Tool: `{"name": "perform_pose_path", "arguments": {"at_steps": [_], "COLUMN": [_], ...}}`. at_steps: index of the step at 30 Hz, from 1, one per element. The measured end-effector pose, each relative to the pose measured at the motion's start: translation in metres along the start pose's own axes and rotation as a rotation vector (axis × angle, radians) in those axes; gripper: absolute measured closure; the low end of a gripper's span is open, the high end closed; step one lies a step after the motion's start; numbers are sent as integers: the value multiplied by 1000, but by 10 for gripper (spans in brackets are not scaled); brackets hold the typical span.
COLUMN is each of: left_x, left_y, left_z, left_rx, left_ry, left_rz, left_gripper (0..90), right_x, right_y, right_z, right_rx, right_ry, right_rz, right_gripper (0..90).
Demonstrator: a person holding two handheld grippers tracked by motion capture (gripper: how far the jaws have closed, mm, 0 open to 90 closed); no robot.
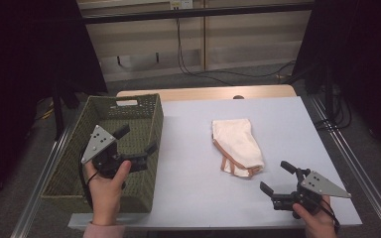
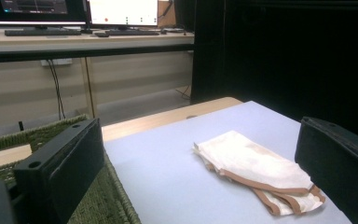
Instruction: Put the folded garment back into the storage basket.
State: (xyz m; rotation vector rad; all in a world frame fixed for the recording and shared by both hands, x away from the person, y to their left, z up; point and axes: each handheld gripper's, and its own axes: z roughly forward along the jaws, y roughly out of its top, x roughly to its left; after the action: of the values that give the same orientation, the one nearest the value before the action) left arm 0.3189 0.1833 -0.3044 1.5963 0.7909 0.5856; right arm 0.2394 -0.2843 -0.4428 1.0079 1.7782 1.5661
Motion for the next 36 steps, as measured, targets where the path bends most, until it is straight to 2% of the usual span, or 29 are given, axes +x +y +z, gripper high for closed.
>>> {"name": "perform_pose_path", "arguments": {"at_steps": [2, 3, 5, 6, 7, 8, 9, 11, 14, 18, 19, 22, 23, 25, 26, 27, 28, 31, 32, 33, 34, 35, 36], "left_x": [-2, -4, -3, -6, -5, -8, -8, -12, -17, -27, -29, -36, -38, -44, -47, -49, -52, -61, -62, -65, -68, -69, -72], "left_y": [1, 1, 2, 2, 3, 3, 4, 5, 9, 16, 17, 22, 24, 26, 27, 28, 28, 29, 30, 30, 30, 30, 30], "left_z": [1, 2, 2, 4, 4, 6, 6, 9, 12, 14, 15, 22, 24, 30, 33, 36, 39, 50, 53, 55, 59, 61, 65], "left_rx": [-1, -15, 6, -15, 0, -11, 5, 4, 28, 19, 14, 17, 14, 21, 18, 27, 25, 37, 43, 45, 47, 51, 49], "left_ry": [-9, -11, -11, -20, -16, -24, -23, -34, -43, -53, -55, -60, -64, -67, -72, -76, -80, -92, -98, -101, -101, -106, -114], "left_rz": [-9, -27, 4, -28, -1, -23, 7, -6, 5, 17, 9, 4, 14, 2, 4, 18, 4, 8, 23, 18, 16, 28, 16], "left_gripper": [15, 15, 15, 15, 15, 15, 15, 15, 15, 15, 15, 15, 15, 16, 16, 16, 17, 17, 17, 17, 17, 17, 18], "right_x": [-1, -2, -2, -2, -2, -2, -3, -4, -4, -3, -3, -3, -4, -4, -2, -2, -5, -4, -4, -4, -6, -5, -6], "right_y": [0, 0, 0, 0, 0, 0, 0, 1, 0, 0, 1, 1, 1, 2, 3, 3, 2, 2, 2, 2, 2, 2, 2], "right_z": [0, 0, -1, -1, -1, -1, -2, -3, -4, -4, -4, -5, -5, -6, -5, -5, -6, -7, -7, -7, -8, -8, -8], "right_rx": [1, 4, 2, 5, 8, 7, 4, 4, 2, 5, 6, 4, 4, 0, -13, -12, 2, 2, 1, 0, 6, 6, 6], "right_ry": [1, -2, 3, -2, -5, -9, -1, -8, -11, -3, 0, -5, -6, -7, -13, -15, -7, -9, -5, -4, -7, -8, -8], "right_rz": [2, -3, 6, 4, 0, 3, 4, 4, 13, 14, 11, 16, 15, 11, 46, 47, 6, 13, 11, 10, -11, -10, -11], "right_gripper": [9, 9, 9, 9, 9, 9, 9, 8, 9, 10, 10, 10, 10, 11, 11, 11, 11, 12, 12, 13, 13, 13, 13]}}
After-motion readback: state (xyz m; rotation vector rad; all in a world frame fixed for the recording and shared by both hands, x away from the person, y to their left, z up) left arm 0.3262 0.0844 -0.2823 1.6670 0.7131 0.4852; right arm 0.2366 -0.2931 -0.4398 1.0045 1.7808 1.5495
